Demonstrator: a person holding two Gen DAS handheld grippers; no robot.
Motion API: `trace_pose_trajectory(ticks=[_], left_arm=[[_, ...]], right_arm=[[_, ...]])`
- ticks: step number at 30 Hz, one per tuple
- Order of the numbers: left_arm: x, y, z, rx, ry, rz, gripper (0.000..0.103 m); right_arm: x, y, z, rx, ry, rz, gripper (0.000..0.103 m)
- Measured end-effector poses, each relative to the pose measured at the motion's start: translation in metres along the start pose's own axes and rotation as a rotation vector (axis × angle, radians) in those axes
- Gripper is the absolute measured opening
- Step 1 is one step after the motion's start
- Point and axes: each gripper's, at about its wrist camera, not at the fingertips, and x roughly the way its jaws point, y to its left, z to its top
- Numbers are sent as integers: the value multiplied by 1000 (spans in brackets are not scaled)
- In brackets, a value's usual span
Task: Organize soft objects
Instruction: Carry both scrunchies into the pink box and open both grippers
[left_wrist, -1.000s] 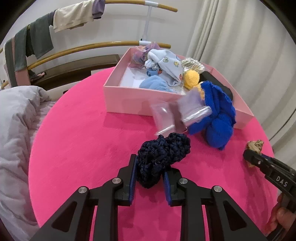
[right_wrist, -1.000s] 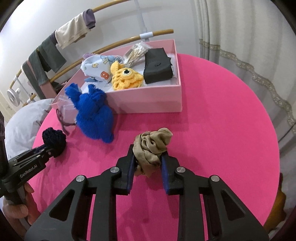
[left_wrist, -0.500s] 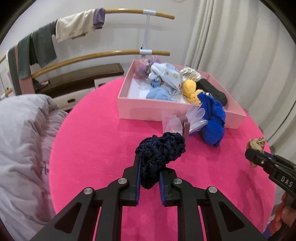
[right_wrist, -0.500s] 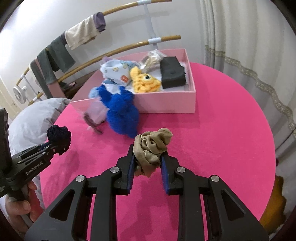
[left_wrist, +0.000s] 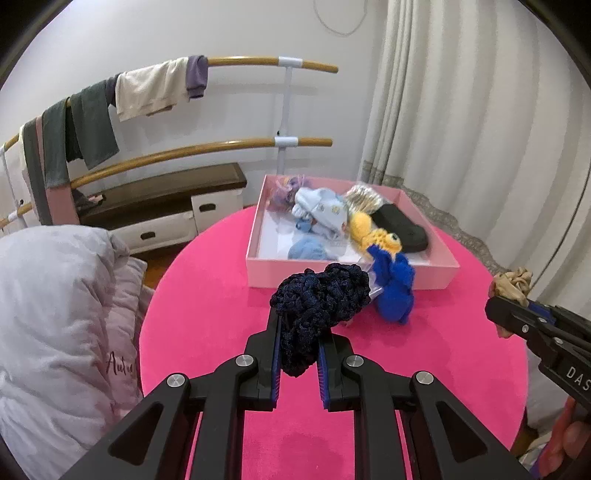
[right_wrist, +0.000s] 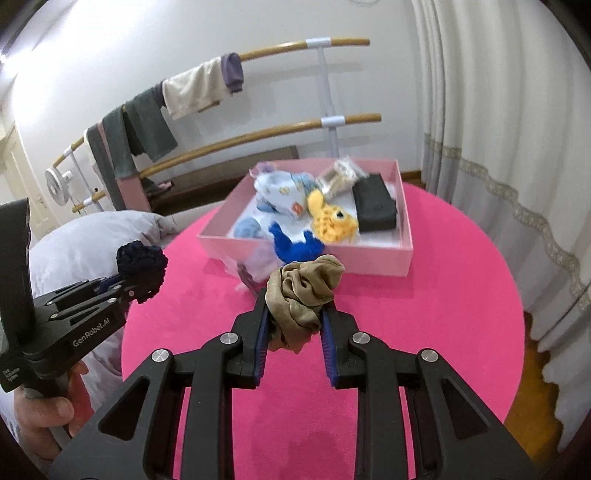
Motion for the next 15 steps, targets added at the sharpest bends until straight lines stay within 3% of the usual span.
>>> trace_pose_trajectory(ticks=[15], left_arm=[[-33,-6,11,5,-42,-7,13]], right_arm=[[-24,5,13,-15,-48,13,23]])
